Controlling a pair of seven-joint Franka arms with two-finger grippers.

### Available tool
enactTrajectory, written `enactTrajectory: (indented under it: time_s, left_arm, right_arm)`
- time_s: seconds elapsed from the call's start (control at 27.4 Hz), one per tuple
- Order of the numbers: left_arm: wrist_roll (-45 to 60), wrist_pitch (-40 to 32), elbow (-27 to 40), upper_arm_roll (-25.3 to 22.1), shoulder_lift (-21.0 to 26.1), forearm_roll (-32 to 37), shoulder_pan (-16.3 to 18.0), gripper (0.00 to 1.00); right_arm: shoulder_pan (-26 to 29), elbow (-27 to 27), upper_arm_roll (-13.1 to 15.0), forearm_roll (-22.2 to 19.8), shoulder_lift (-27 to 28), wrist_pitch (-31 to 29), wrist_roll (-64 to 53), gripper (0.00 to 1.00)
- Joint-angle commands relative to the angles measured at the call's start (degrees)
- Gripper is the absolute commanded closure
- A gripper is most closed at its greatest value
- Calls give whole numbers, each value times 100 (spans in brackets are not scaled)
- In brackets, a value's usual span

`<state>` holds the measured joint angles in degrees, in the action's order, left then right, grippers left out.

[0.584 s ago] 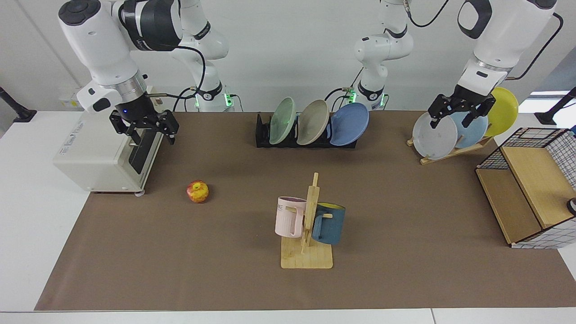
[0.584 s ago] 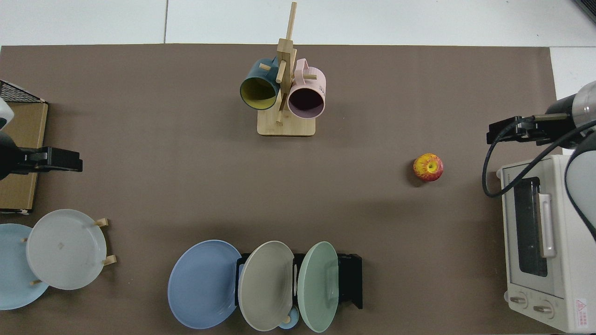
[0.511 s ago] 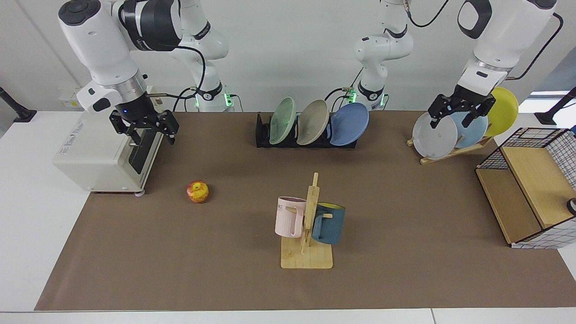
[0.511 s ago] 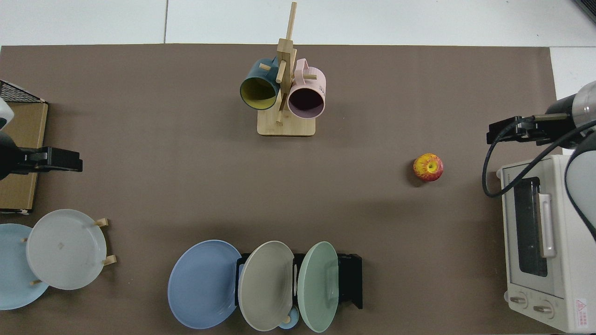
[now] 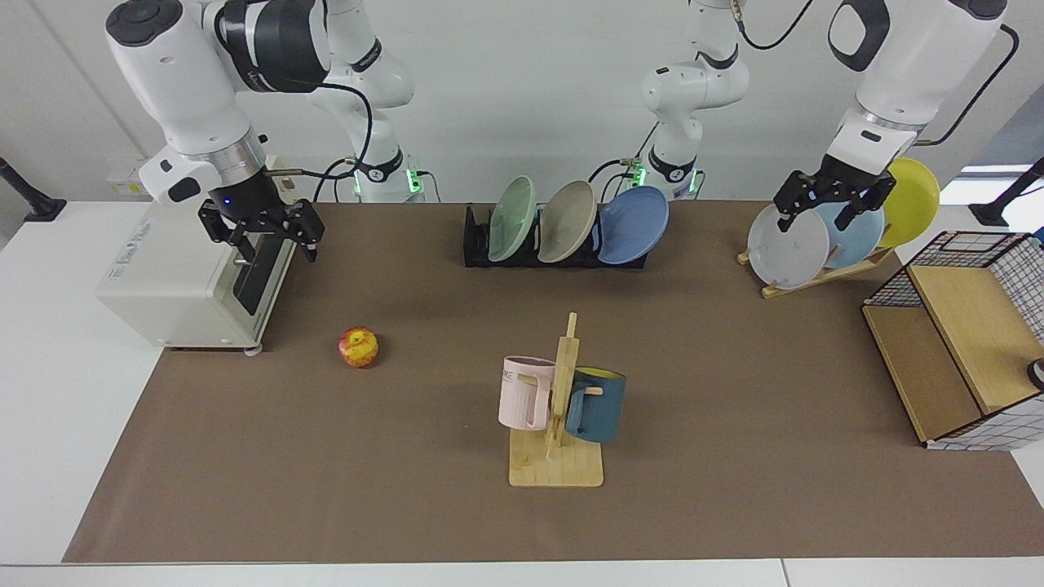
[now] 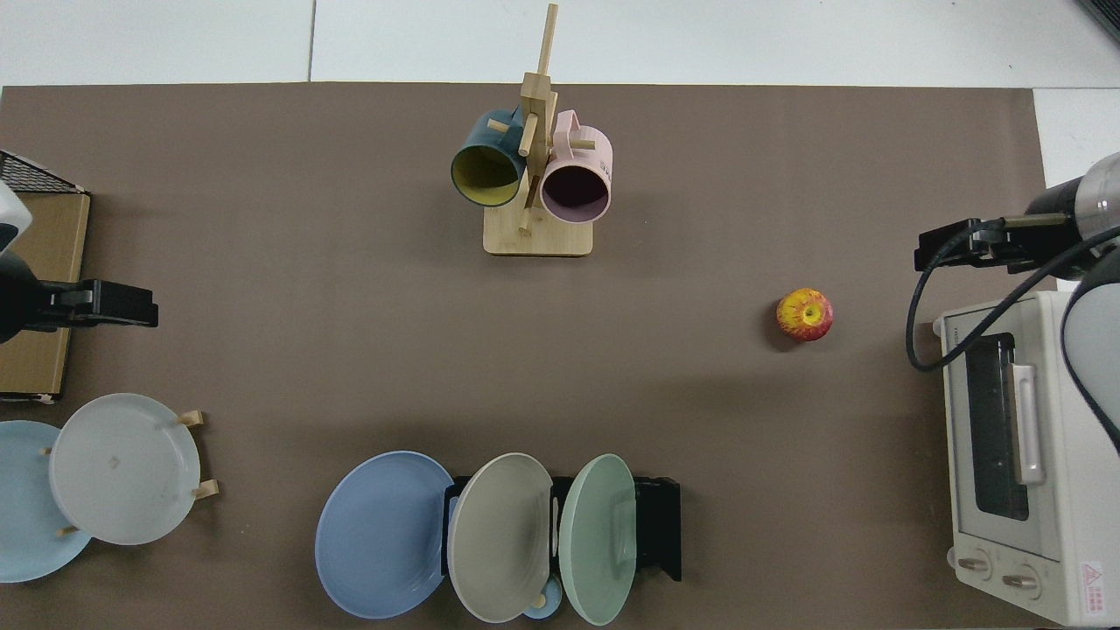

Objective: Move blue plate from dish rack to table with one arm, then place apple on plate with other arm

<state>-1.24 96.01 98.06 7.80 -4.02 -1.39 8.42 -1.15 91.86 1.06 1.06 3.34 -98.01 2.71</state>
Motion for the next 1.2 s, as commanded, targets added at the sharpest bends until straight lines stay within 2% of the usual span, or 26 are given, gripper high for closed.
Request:
enactTrajectory:
  time_s: [0.0, 0.62, 0.8, 0.88, 0.98, 1.17]
  left_arm:
    - [97, 172, 91, 11, -55, 25, -7, 0]
    - [18, 164, 205, 55, -142, 34, -60, 0]
    - [36, -47, 249, 335, -300, 113, -60, 1]
    - [80, -100, 441, 546, -476, 287, -60, 1]
    - [255, 93, 1081, 985, -941, 797, -60, 1]
    - [641, 453, 2136, 1451, -1723, 913, -60, 1]
  right_arm:
    - [53, 165, -54, 8, -132, -157, 107, 0]
    - [53, 165, -54, 8, -132, -157, 107, 0]
    - [53, 165, -54, 8, -132, -157, 115, 0]
    - [53, 165, -54, 8, -132, -157, 115, 0]
    - [53, 165, -54, 8, -132, -157, 107, 0]
    - [88, 165, -54, -36, -132, -157, 80, 0]
